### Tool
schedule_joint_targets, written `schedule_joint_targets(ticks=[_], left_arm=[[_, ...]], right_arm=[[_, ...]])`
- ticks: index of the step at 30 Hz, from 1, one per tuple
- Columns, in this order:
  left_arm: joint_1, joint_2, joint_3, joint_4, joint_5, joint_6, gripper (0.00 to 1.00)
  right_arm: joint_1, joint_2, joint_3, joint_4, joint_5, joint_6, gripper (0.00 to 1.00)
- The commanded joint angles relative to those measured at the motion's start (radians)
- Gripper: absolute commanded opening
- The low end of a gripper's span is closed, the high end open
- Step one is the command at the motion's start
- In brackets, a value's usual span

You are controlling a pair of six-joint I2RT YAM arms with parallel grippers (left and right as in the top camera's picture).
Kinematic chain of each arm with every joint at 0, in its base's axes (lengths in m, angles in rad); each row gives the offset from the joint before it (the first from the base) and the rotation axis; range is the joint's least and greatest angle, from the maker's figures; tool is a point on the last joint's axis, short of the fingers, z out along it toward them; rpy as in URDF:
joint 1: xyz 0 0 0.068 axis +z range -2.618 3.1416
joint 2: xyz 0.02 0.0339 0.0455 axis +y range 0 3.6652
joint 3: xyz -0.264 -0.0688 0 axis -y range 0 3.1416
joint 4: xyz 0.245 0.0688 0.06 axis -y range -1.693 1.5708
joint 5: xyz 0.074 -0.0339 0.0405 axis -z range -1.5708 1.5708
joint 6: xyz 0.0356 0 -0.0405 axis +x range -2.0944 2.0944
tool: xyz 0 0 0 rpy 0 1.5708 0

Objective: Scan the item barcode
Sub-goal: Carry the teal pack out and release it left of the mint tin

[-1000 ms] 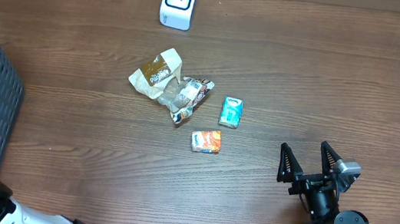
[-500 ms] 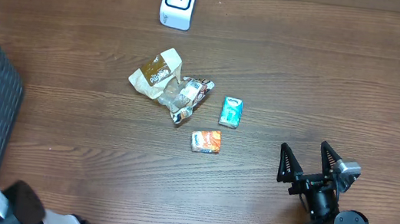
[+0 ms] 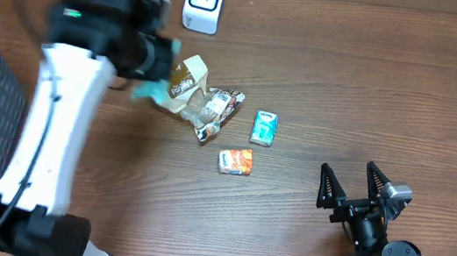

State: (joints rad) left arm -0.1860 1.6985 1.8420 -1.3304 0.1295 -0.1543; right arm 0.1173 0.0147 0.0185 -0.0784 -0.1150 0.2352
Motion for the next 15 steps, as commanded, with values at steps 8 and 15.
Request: schedule_joint_targets(ticks=[8,15], left_arm=[[-0.089,-0.001,-0.288,0.135,-0.047,-0.002,0.04],[-0.089,-0.001,-0.288,0.122,-0.053,0.009,0.61]], right_arm=[[-0.005,-0.01,-0.01,0.004,0.009,-0.001,1.0],[-0.005,-0.01,-0.01,0.004,0.009,0.0,1.0]])
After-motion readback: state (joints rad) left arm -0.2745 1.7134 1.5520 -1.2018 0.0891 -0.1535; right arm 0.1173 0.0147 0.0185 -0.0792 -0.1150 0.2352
